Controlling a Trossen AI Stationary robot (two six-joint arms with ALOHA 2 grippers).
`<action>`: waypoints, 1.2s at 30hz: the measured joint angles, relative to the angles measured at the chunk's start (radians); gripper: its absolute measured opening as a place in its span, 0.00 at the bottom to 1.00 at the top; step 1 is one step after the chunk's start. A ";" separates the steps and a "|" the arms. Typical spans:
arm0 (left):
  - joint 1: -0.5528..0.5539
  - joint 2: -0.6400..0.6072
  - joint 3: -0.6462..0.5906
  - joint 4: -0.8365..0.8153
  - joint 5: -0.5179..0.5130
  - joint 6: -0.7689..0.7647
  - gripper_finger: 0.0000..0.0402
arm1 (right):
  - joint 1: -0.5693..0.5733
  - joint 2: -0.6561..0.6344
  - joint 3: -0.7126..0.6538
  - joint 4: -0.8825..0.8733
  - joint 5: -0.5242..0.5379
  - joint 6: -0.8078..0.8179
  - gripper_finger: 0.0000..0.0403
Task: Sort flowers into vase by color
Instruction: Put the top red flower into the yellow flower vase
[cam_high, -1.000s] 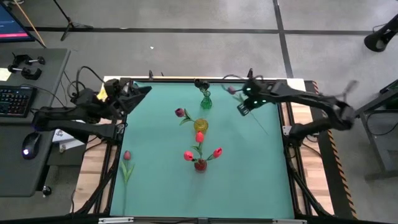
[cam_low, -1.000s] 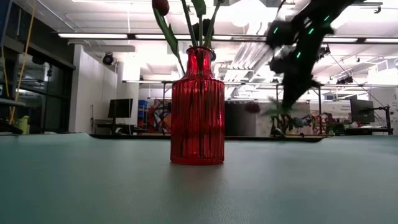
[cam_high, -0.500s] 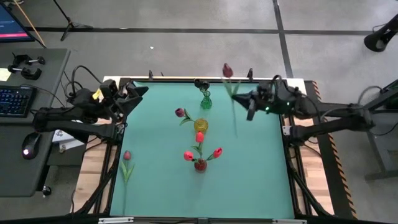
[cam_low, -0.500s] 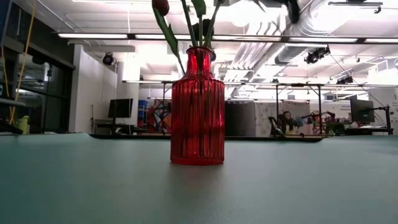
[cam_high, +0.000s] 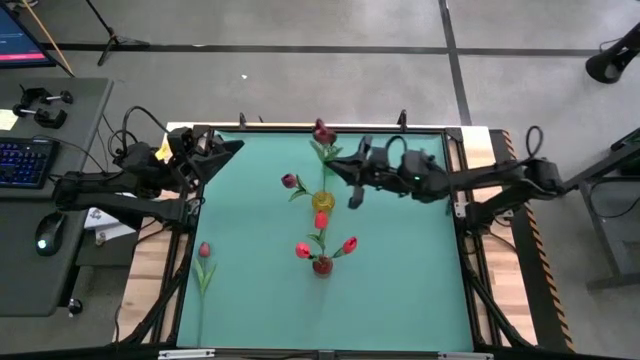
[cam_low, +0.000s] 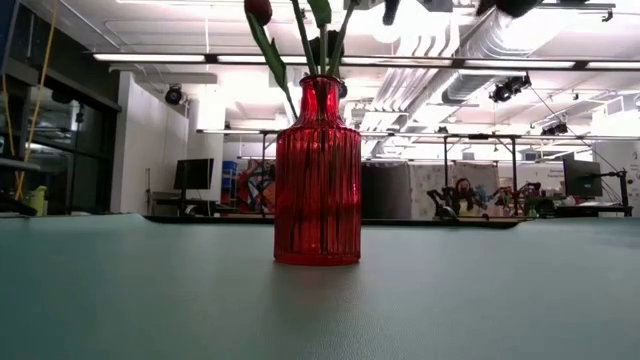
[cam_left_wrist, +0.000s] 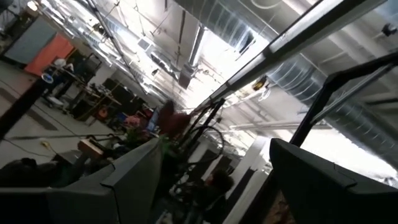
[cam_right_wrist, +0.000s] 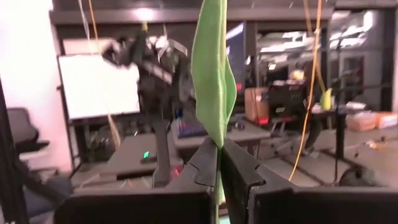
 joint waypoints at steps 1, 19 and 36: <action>0.000 0.000 0.000 0.001 0.000 -0.011 0.71 | -0.012 0.013 0.000 -0.001 -0.024 0.007 0.00; 0.000 0.001 0.000 0.002 0.004 -0.099 0.71 | -0.084 0.091 -0.053 0.014 -0.137 0.012 0.00; 0.000 0.001 0.000 0.002 0.004 -0.095 0.71 | -0.110 0.128 -0.083 0.126 -0.101 0.033 0.00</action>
